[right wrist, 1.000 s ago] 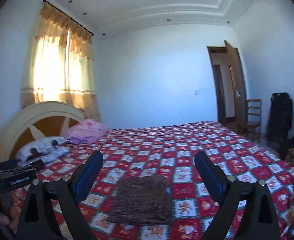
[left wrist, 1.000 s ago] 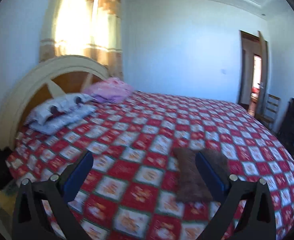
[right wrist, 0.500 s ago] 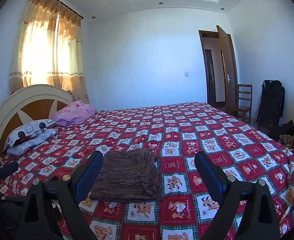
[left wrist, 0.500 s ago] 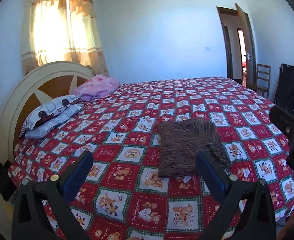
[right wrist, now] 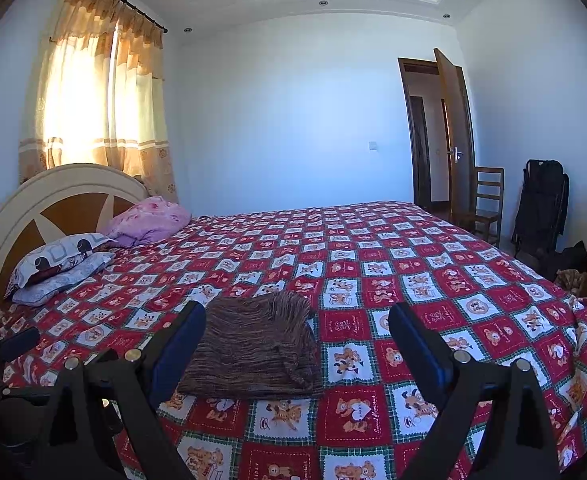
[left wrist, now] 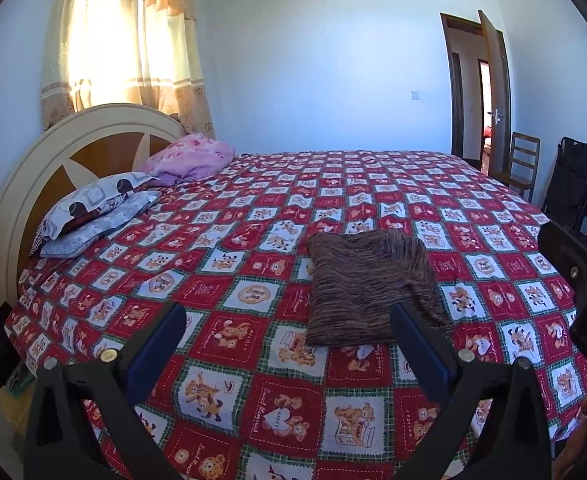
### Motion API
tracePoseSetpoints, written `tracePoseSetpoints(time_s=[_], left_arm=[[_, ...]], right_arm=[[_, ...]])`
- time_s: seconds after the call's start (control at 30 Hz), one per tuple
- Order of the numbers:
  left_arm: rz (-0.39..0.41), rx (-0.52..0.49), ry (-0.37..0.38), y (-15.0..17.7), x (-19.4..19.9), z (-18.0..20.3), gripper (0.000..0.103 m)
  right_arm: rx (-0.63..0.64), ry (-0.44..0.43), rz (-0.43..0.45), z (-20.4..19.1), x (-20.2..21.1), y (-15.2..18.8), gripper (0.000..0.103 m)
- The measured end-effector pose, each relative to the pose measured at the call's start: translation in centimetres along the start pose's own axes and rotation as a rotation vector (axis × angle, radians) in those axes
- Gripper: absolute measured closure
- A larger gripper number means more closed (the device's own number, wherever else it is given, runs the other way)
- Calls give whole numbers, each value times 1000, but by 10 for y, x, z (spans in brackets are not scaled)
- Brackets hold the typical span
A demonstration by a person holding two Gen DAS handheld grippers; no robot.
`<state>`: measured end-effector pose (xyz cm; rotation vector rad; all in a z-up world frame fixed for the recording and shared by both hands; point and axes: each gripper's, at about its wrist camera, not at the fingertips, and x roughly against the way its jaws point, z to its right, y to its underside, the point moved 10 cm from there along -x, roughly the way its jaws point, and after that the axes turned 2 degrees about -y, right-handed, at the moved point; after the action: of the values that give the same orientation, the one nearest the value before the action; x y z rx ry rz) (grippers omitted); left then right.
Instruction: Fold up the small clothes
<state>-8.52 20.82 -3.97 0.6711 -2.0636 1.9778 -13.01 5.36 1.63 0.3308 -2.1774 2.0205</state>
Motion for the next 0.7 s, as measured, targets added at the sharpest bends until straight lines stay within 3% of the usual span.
tracePoseSetpoints(time_s=[0.7], left_arm=[[-27,-13,-43,6,-9,-2,0]], right_arm=[[-15,14,-32,9,-5,13,10]])
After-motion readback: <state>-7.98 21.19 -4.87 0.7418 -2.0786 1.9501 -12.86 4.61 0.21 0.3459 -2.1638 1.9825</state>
